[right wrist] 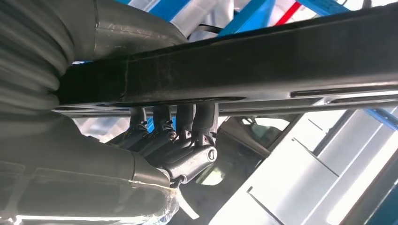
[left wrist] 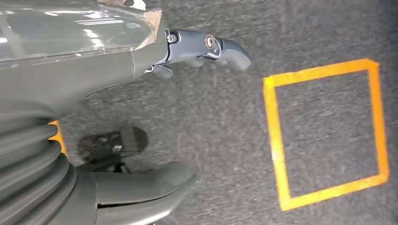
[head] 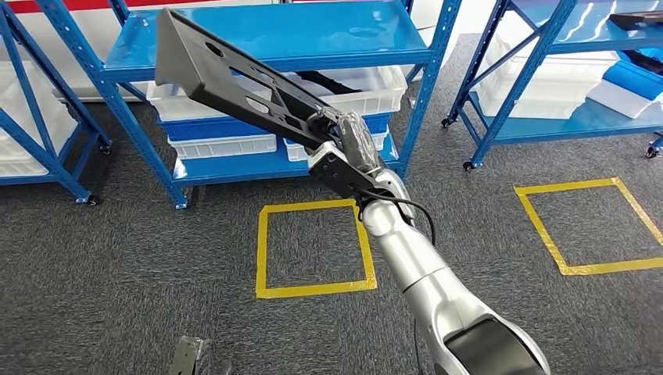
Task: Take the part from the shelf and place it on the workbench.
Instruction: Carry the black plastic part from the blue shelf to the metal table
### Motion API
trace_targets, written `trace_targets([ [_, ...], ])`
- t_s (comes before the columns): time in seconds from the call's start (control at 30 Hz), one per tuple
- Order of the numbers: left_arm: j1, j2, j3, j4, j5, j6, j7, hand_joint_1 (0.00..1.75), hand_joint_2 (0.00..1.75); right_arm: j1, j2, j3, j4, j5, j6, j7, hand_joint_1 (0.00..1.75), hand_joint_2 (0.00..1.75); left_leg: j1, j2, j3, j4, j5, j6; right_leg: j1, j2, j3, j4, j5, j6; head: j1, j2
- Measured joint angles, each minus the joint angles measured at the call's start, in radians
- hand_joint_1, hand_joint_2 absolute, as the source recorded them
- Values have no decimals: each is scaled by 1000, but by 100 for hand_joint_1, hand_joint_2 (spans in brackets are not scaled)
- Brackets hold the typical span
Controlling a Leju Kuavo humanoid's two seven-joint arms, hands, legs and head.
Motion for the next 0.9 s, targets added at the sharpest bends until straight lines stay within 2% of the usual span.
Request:
trace_targets([
  [0.03, 0, 0, -2, 0, -1, 2, 2, 0, 175, 4, -5, 0, -6, 3, -2, 2, 175, 175, -1, 1, -18, -1, 15, 5, 1, 1, -21, 69, -48, -7, 2, 0],
  [0.07, 0, 0, -5, 0, -2, 3, 4, 0, 175, 9, -9, 0, -10, 6, -5, 4, 175, 175, -3, 1, -35, 0, 29, 7, 1, 1, -35, 137, -82, -7, 3, 0],
  [0.1, 0, 0, -6, 0, -3, 4, 5, 0, 175, 15, -12, 0, -14, 8, -6, 5, 175, 175, -3, 3, -53, 0, 43, 7, 2, 1, -40, 189, -96, -1, 3, 0],
  [0.13, 0, 0, -7, 0, -3, 5, 6, 0, 175, 20, -16, 0, -18, 9, -7, 6, 175, 175, -4, 3, -71, 1, 58, 6, 2, 1, -29, 213, -88, 9, 3, 0],
  [0.17, 0, 0, -8, 0, -2, 5, 7, 0, 175, 24, -18, 0, -21, 11, -7, 6, 175, 175, -4, 4, -88, 1, 72, 4, 3, 1, 0, 200, -65, 19, 3, 0],
  [0.2, 0, 0, -8, 0, -1, 5, 7, 0, 175, 26, -20, 0, -24, 12, -7, 7, 175, 175, -4, 4, -104, 2, 87, 1, 3, 1, 46, 154, -44, 25, 3, 0],
  [0.23, 0, 0, -9, 0, 0, 5, 7, 0, 175, 26, -21, 0, -30, 13, -7, 7, 175, 175, -5, 4, -119, 3, 101, -4, 4, 1, 107, 80, -43, 23, 3, 0],
  [0.27, 0, 0, -9, 0, 1, 5, 7, 0, 175, 25, -21, 0, -36, 14, -7, 7, 175, 175, -6, 5, -129, 4, 114, -9, 7, 2, 162, 2, -55, 16, 3, 0],
  [0.3, 0, 0, -9, 0, 2, 5, 7, 0, 175, 24, -20, 0, -41, 14, -7, 7, 175, 175, -7, 6, -134, 2, 127, -14, 11, 3, 200, -60, -72, 7, 2, 0],
  [0.33, 1, 1, -9, 0, 3, 5, 6, 0, 175, 23, -20, 0, -45, 15, -7, 7, 175, 175, -7, 6, -136, -3, 140, -20, 15, 3, 218, -97, -87, -2, 1, 0],
  [0.37, 3, 1, -9, 0, 4, 5, 6, 0, 175, 22, -20, 0, -47, 15, -7, 7, 175, 175, -6, 7, -136, -11, 154, -27, 17, 4, 215, -109, -85, -9, -1, 0],
  [0.4, 5, 2, -9, 0, 6, 5, 5, 0, 175, 22, -21, 0, -47, 15, -7, 7, 175, 175, -3, 5, -137, -18, 160, -33, 12, 2, 207, -109, -73, -16, -2, 0],
  [0.43, 7, 3, -9, 0, 8, 6, 5, 0, 175, 20, -21, 0, -47, 14, -7, 6, 175, 175, 0, 4, -143, -13, 146, -39, 7, 0, 200, -109, -59, -26, -2, 0],
  [0.47, 10, 4, -9, 1, 10, 7, 4, 0, 175, 20, -20, 0, -48, 13, -7, 6, 175, 175, 2, 2, -154, 9, 109, -45, 1, -1, 190, -111, -43, -34, -3, 0],
  [0.5, 12, 5, -8, 1, 12, 8, 3, 0, 175, 18, -18, 0, -50, 12, -7, 6, 175, 175, 5, -1, -169, 56, 52, -50, -4, -3, 177, -111, -27, -40, -4, 0],
  [0.53, 13, 7, -8, 1, 14, 8, 2, 0, 175, 15, -16, 0, -51, 10, -6, 5, 175, 175, 7, -2, -186, 124, -10, -56, -4, -3, 162, -110, -12, -44, -5, 0],
  [0.57, 14, 9, -8, 1, 17, 9, 1, 0, 175, 11, -14, 0, -53, 8, -5, 5, 175, 175, 9, -3, -200, 200, -56, -62, -4, -4, 144, -110, 3, -44, -5, 0],
  [0.6, 14, 11, -8, 1, 20, 9, 0, 0, 175, 6, -12, 0, -55, 9, -4, 5, 175, 175, 11, -4, -208, 266, -78, -67, -5, -4, 127, -109, 16, -42, -5, 0],
  [0.63, 15, 14, -8, 1, 25, 10, -2, 0, 175, 1, -11, 0, -55, 11, -2, 7, 175, 175, 14, -3, -202, 306, -76, -72, -6, -4, 110, -108, 28, -39, -5, 0],
  [0.67, 16, 16, -8, 1, 29, 10, -5, 0, 175, -7, -10, 1, -56, 13, 0, 8, 175, 175, 17, -3, -178, 309, -54, -75, -8, -5, 94, -107, 39, -34, -5, 0],
  [0.7, 16, 19, -7, 1, 34, 10, -8, 0, 175, -16, -9, 2, -55, 16, 2, 10, 175, 175, 20, -3, -137, 279, -31, -77, -10, -5, 79, -106, 49, -29, -5, 0],
  [0.73, 16, 20, -5, 1, 40, 11, -13, 0, 175, -27, -7, 4, -55, 18, 4, 11, 175, 175, 23, -3, -79, 220, -24, -78, -11, -5, 67, -104, 58, -23, -6, 0],
  [0.77, 16, 21, -3, 0, 47, 11, -18, 0, 175, -41, -5, 5, -55, 18, 6, 11, 175, 175, 24, -4, -17, 145, -34, -76, -11, -5, 57, -101, 67, -16, -6, 0],
  [0.8, 16, 22, 0, 0, 54, 11, -22, 0, 175, -54, -1, 6, -54, 17, 8, 9, 175, 175, 22, -5, 31, 81, -57, -71, -10, -5, 51, -99, 74, -8, -5, 0],
  [0.83, 16, 23, 4, 0, 61, 11, -25, 0, 175, -67, 3, 7, -52, 17, 9, 8, 175, 175, 18, -6, 60, 36, -79, -64, -8, -5, 48, -99, 82, 0, -4, 0],
  [0.87, 17, 24, 8, -1, 66, 10, -27, 0, 175, -79, 8, 9, -49, 16, 10, 6, 175, 175, 13, -7, 70, 13, -87, -54, -7, -6, 46, -102, 90, 10, -4, 0],
  [0.9, 18, 24, 12, -1, 72, 10, -29, 0, 175, -88, 12, 11, -45, 15, 11, 3, 175, 175, 10, -5, 67, 8, -83, -41, -6, -6, 44, -104, 97, 19, -3, 0],
])
